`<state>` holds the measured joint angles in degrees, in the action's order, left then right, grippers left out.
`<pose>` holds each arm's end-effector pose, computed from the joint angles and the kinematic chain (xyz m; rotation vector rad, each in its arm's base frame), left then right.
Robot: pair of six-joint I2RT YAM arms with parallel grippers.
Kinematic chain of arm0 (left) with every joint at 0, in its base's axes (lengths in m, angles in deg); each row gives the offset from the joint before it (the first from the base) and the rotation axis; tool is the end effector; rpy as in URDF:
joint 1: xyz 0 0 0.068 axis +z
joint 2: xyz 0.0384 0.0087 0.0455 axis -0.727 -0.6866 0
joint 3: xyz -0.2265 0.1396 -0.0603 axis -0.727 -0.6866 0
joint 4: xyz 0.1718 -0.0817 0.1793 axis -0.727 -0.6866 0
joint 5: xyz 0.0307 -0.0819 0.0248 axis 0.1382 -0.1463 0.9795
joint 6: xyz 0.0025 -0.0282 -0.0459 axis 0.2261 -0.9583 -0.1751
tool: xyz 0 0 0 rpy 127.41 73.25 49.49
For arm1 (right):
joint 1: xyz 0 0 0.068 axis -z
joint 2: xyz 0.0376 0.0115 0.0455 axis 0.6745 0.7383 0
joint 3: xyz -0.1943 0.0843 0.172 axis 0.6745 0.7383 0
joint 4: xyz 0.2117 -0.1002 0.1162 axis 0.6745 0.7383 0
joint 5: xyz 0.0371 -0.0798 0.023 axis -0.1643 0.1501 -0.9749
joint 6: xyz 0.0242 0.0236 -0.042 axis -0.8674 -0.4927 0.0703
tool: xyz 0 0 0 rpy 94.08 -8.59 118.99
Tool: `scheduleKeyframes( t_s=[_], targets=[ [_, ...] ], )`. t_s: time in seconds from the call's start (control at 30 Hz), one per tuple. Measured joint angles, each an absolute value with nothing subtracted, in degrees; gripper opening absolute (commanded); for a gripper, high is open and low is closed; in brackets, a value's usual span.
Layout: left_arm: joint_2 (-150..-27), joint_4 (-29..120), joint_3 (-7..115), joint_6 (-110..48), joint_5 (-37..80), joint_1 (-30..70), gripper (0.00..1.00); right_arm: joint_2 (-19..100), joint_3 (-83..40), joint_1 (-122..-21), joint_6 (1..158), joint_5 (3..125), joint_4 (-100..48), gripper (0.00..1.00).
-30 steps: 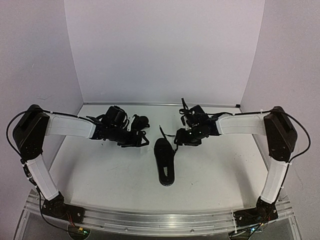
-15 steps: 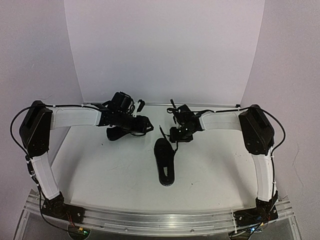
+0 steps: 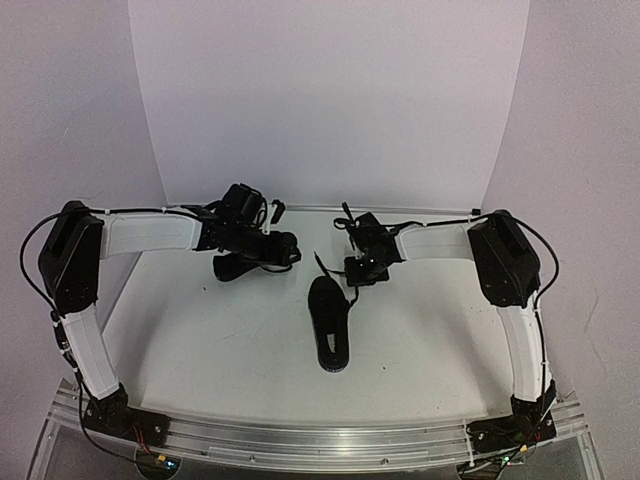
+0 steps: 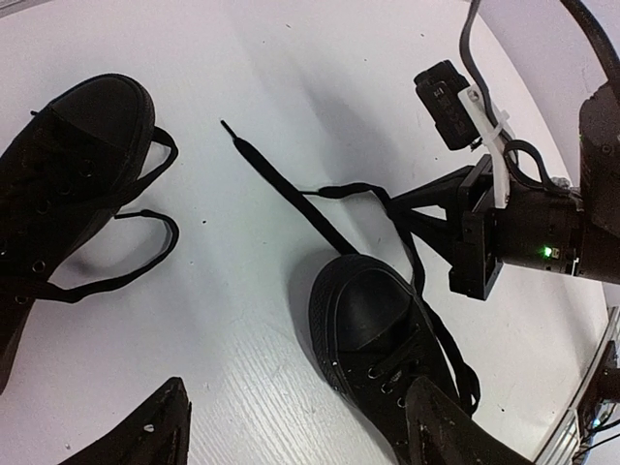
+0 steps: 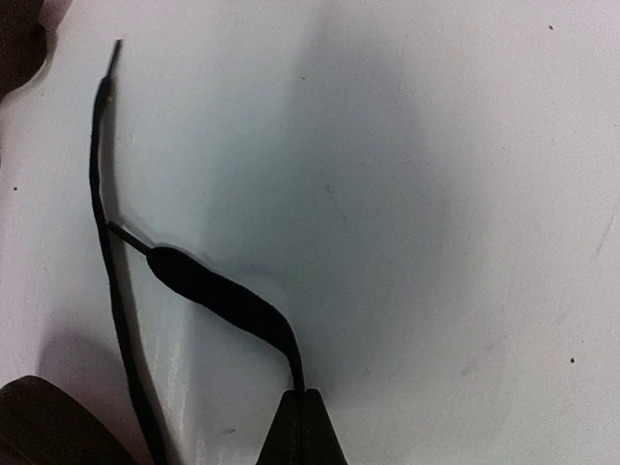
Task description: Tie the shoes
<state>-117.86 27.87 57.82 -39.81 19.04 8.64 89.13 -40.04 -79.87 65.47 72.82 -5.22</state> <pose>0.3187 -0.2572 0.2294 0.4629 2.3891 -0.7032 0.3843 0.2934 0.1316 -0.3658 2.5761 0.3545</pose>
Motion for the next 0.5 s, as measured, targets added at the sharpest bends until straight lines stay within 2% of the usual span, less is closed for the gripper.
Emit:
scheduleKeyframes(
  t_s=[0.2,0.5],
  targets=[
    [-114.5,27.5,57.0,-40.3,19.3,10.1,0.78,82.4,-35.4,-79.4,66.6,70.7,-2.7,0.00],
    [-106.6,27.5,52.5,-40.8,18.7,13.8,0.80,61.8,-34.9,-79.4,66.4,59.0,-7.8,0.00]
  ],
)
